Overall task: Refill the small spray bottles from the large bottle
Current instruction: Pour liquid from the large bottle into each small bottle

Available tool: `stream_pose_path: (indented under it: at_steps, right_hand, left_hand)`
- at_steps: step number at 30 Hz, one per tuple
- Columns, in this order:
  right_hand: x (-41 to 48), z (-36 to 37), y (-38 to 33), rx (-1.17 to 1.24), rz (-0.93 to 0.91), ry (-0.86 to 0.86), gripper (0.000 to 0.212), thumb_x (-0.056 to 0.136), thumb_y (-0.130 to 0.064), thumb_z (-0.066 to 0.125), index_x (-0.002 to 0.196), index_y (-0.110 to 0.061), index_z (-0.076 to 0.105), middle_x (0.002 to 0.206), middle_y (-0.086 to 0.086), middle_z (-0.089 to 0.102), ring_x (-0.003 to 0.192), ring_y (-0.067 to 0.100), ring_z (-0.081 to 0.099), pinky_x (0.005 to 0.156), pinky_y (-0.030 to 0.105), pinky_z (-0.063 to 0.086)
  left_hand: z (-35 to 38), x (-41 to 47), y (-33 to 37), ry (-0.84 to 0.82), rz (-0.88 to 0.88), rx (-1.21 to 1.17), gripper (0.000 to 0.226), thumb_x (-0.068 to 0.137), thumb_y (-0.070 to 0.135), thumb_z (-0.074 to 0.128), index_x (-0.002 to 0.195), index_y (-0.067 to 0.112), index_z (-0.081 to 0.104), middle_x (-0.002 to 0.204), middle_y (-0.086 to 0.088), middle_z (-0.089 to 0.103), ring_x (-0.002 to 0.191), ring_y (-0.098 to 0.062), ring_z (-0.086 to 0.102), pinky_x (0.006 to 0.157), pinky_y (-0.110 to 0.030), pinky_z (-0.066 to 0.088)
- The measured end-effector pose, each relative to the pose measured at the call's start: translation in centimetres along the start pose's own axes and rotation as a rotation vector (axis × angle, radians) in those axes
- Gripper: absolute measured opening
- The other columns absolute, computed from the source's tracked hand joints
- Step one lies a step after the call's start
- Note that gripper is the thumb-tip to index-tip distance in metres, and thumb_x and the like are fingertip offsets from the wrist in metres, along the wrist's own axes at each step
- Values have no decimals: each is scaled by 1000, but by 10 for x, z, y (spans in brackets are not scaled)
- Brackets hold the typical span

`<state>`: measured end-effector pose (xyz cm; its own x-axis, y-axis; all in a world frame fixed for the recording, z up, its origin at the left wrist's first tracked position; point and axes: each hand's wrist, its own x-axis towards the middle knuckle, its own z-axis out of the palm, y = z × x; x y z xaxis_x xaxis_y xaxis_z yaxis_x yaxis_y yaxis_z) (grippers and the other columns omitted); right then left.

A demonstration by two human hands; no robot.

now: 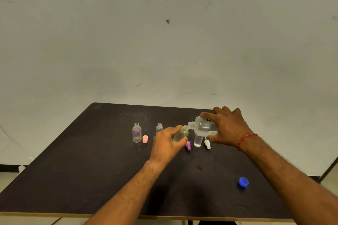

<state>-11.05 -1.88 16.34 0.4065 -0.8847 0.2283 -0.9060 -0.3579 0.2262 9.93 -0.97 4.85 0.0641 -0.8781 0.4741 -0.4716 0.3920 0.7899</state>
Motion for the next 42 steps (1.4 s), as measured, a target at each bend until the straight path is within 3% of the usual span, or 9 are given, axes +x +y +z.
stream_pose_path:
  at_steps: [5, 10, 18, 25, 33, 42]
  right_hand:
    - [1, 0, 0, -11, -9, -7, 78, 74, -68, 63, 142, -45, 33, 126, -5, 51, 116, 20, 47, 95, 43, 36]
    - [0, 1, 1, -16, -9, -3, 78, 73, -67, 64, 142, -46, 32, 125, -5, 51, 115, 20, 47, 93, 42, 37]
    - [2, 2, 1, -35, -10, -5, 78, 74, -63, 67, 141, -47, 32, 125, -6, 50, 116, 20, 47, 94, 42, 36]
    - [2, 3, 2, -39, -13, -7, 78, 74, -64, 67, 141, -47, 31, 125, -5, 50, 115, 20, 47, 95, 41, 36]
    - [3, 3, 2, -46, -11, -13, 79, 74, -61, 69, 142, -47, 31, 125, -5, 50, 116, 20, 47, 95, 42, 36]
    - [3, 3, 2, -40, -16, -14, 79, 74, -61, 69, 142, -46, 32, 125, -5, 50, 115, 19, 47, 95, 42, 36]
  left_hand:
    - [0, 0, 1, -5, -2, 11, 38, 85, 31, 75, 122, 26, 71, 106, 9, 72, 96, -5, 67, 86, -29, 59]
    - [0, -1, 2, -3, -5, 3, 35, 85, 30, 75, 120, 27, 72, 101, 12, 71, 93, -2, 67, 84, -27, 59]
    - [-1, -3, 3, 5, 0, -2, 23, 84, 29, 75, 107, 31, 72, 93, 8, 72, 87, -7, 67, 79, -34, 59]
    - [0, -3, 3, -2, 2, 11, 32, 84, 30, 75, 115, 28, 73, 95, 10, 72, 87, -5, 67, 80, -31, 59]
    - [0, -5, 4, -6, 7, 6, 32, 83, 27, 75, 112, 38, 67, 93, 9, 72, 86, -6, 67, 79, -34, 59]
    - [0, -4, 3, -8, -6, 5, 31, 83, 29, 75, 114, 28, 73, 93, 11, 71, 86, -5, 67, 80, -34, 59]
